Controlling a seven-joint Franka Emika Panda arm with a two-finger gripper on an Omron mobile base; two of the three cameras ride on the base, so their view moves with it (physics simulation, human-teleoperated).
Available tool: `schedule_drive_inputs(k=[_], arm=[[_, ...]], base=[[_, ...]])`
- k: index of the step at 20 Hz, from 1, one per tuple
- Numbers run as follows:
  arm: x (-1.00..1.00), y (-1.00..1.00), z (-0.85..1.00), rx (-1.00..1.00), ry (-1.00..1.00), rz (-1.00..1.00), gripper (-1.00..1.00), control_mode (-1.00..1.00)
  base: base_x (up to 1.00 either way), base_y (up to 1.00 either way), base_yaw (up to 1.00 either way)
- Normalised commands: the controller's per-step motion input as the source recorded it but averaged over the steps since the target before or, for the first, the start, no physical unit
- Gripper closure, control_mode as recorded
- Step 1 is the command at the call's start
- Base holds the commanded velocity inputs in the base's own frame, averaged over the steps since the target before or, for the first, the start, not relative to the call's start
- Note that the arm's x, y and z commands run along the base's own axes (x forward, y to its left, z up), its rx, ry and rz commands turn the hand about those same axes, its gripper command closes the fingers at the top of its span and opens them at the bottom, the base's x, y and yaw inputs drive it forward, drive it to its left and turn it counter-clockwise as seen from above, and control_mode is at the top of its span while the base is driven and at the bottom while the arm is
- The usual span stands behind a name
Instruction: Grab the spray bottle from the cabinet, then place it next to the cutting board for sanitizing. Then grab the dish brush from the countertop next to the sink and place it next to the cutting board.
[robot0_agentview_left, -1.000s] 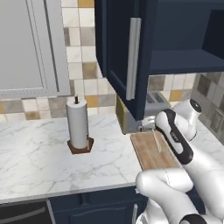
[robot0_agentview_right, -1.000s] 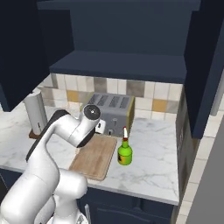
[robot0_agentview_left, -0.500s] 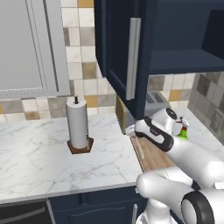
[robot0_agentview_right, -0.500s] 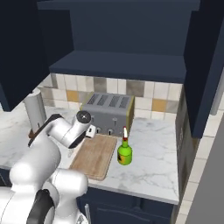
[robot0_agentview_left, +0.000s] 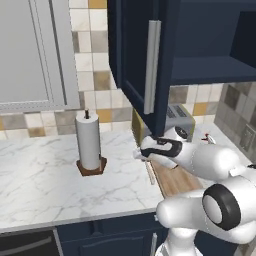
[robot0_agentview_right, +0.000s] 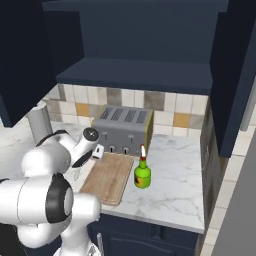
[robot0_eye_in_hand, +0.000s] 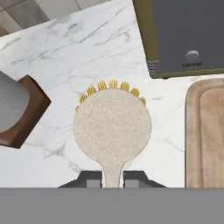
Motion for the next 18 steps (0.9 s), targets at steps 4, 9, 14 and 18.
schedule_drive_inputs(k=[4,9,14,18], arm=[[0.22,0.28,-0.39,-0.02,0.02,0.02,1.0,-1.0],[0.12,0.19,-0.37,0.0,0.02,0.0,1.0,-1.0],[0.0,0.0,-0.44,0.0,0.01,0.01,1.0,-1.0],[0.0,0.0,-0.41,-0.01,0.0,0.0,1.0,-1.0]], base=[[0.0,0.0,0.0],[0.0,0.0,0.0],[0.0,0.0,0.0],[0.0,0.0,0.0]])
